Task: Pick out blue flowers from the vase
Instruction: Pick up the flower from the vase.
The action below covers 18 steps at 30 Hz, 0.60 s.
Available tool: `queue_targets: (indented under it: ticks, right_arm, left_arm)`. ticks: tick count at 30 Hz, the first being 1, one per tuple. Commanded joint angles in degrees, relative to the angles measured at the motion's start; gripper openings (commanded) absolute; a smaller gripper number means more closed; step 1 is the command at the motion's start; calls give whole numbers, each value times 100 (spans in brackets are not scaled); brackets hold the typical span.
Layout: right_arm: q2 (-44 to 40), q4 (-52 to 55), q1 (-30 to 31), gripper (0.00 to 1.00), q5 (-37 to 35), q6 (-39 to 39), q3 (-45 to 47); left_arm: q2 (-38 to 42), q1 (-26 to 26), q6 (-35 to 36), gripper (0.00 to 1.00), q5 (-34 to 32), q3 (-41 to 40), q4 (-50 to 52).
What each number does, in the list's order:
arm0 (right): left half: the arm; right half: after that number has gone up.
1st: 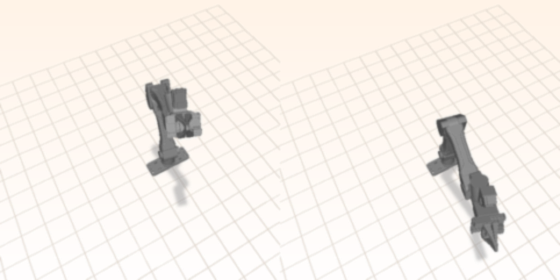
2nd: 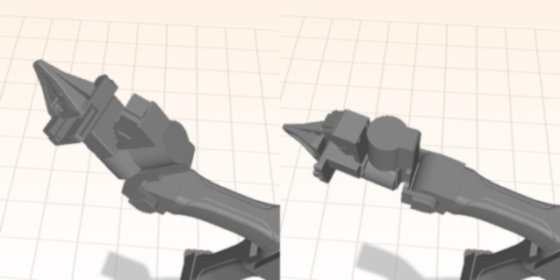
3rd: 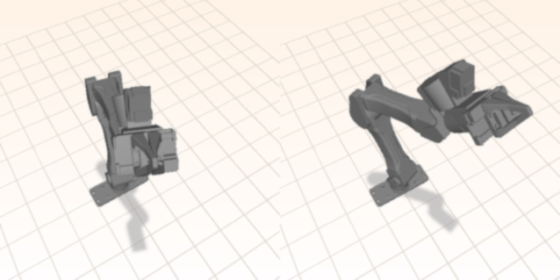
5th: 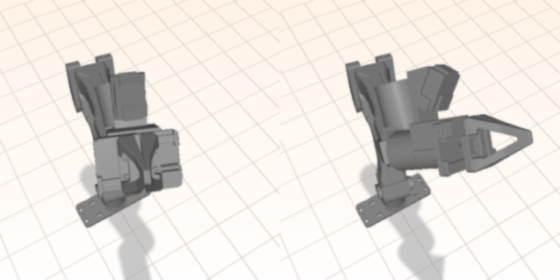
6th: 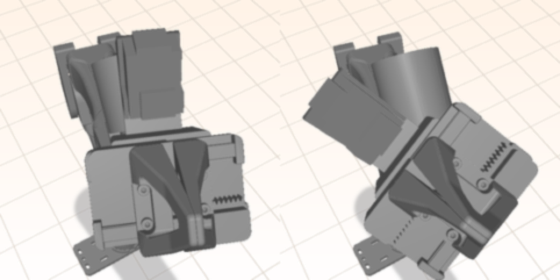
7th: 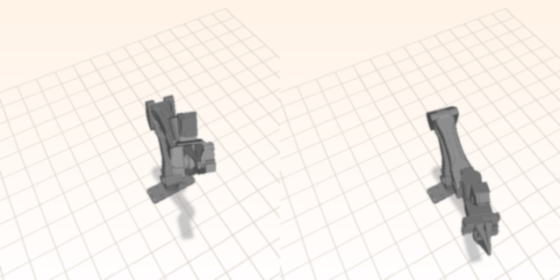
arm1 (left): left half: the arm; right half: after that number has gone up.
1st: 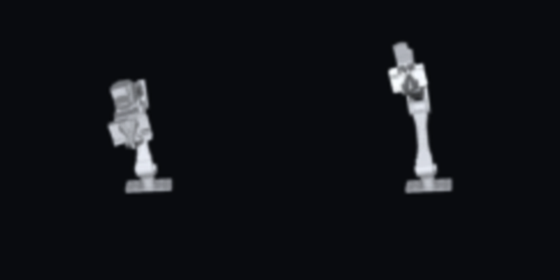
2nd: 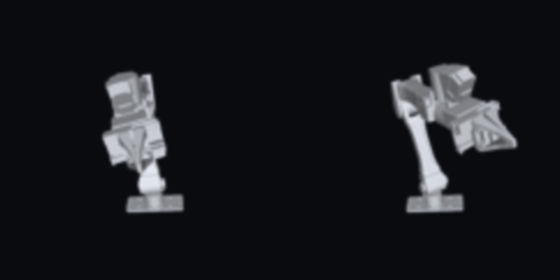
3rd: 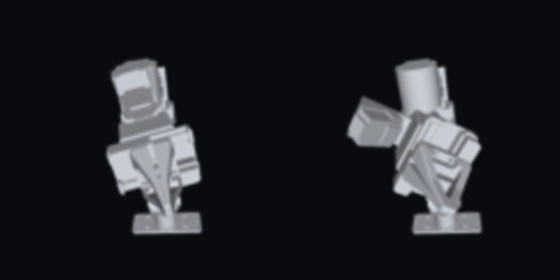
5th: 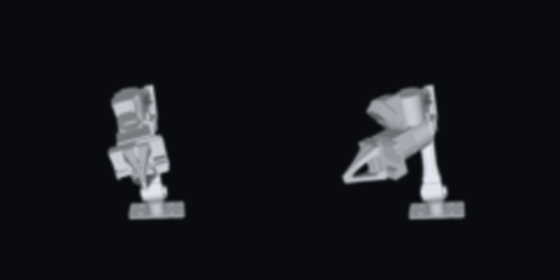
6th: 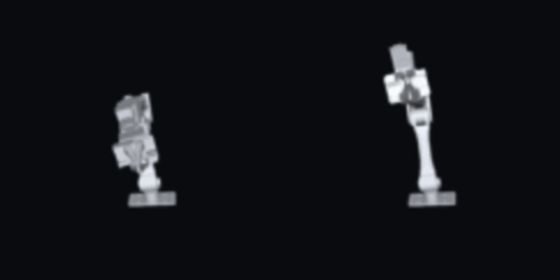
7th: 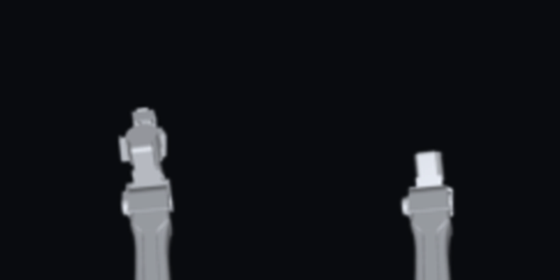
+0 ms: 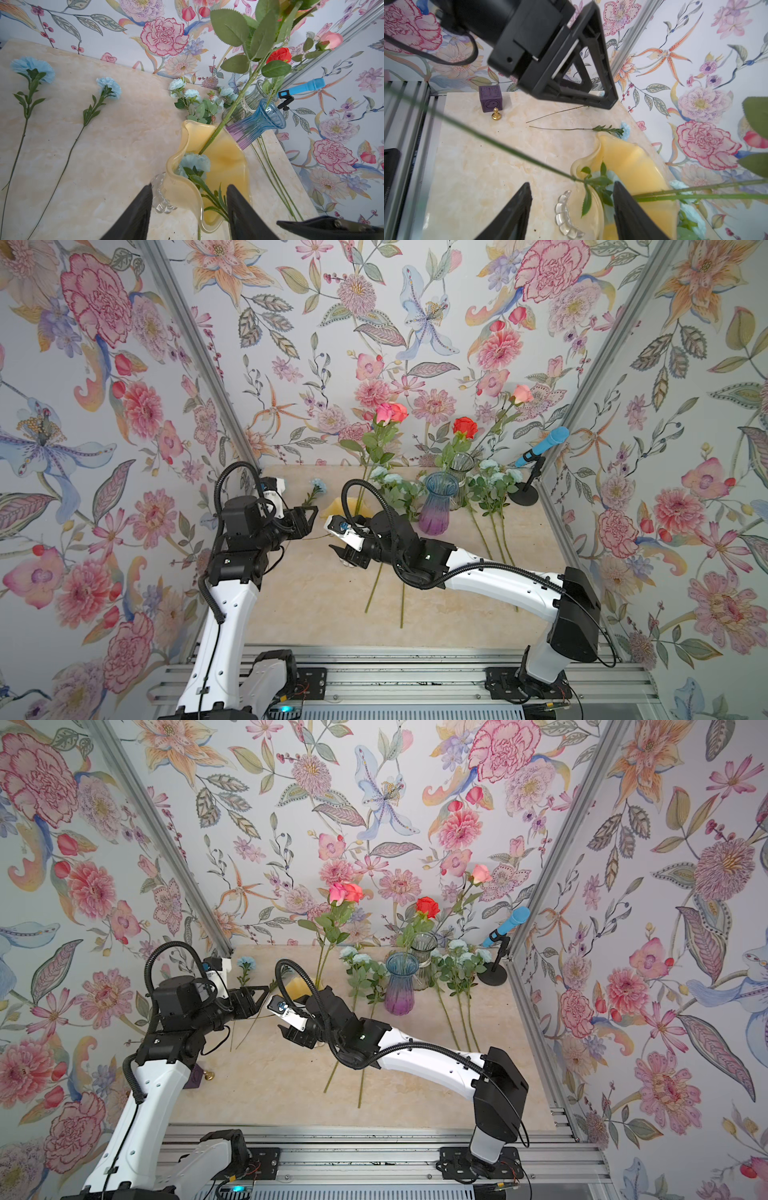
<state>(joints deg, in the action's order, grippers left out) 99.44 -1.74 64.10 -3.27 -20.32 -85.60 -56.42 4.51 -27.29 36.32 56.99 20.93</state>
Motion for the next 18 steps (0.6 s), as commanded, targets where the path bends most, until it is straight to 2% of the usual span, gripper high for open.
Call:
queue_targets:
  ticks: [1, 4, 12, 16, 18]
  right_arm:
    - [253, -213, 13, 57, -89, -278, -384]
    - [424, -180, 24, 48, -68, -290, -577]
    - [354, -142, 58, 11, -261, -318, -516]
    - [173, -245, 26, 0, -510, -431, -471]
    - [102, -287, -19, 0, -632, -499, -491]
  left_arm:
    - [122, 58, -36, 59, 329, -126, -216]
    - [168, 67, -37, 59, 409, -145, -214]
    - [277, 129, -137, 60, 701, -215, -298]
    - [340, 138, -472, 59, 1029, -295, -639]
    - [393, 138, -833, 57, 1294, -408, -1006]
